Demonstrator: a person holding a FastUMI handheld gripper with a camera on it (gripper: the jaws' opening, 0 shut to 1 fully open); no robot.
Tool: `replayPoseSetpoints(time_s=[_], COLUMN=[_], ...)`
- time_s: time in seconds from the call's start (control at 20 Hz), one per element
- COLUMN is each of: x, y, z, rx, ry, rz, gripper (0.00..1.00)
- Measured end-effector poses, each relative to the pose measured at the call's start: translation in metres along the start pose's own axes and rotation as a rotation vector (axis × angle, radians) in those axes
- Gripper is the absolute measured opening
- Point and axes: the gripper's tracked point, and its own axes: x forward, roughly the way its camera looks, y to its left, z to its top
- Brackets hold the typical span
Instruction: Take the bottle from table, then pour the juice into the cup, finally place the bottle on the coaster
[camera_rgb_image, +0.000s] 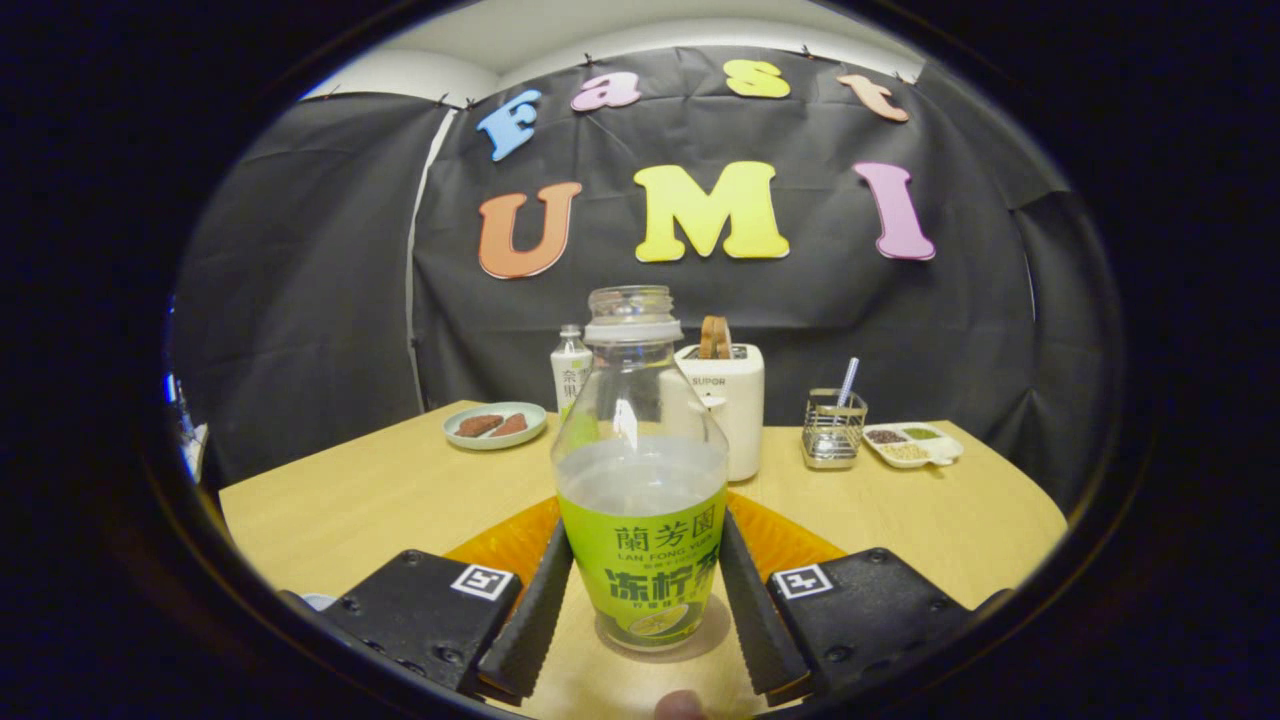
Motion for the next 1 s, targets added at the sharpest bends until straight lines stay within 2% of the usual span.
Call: replayPoseSetpoints(time_s=[0.65,0.8,1.0], x=[0.027,0.030,0.027], y=[-0.016,-0.013,-0.013], z=[-0.018,-0.028,-0.027], rx=[-0.009,-0.028,-0.002], ry=[-0.002,0.027,0.015], rz=[-0.020,-0.008,-0.010], gripper=[0.82,0.85,0.99])
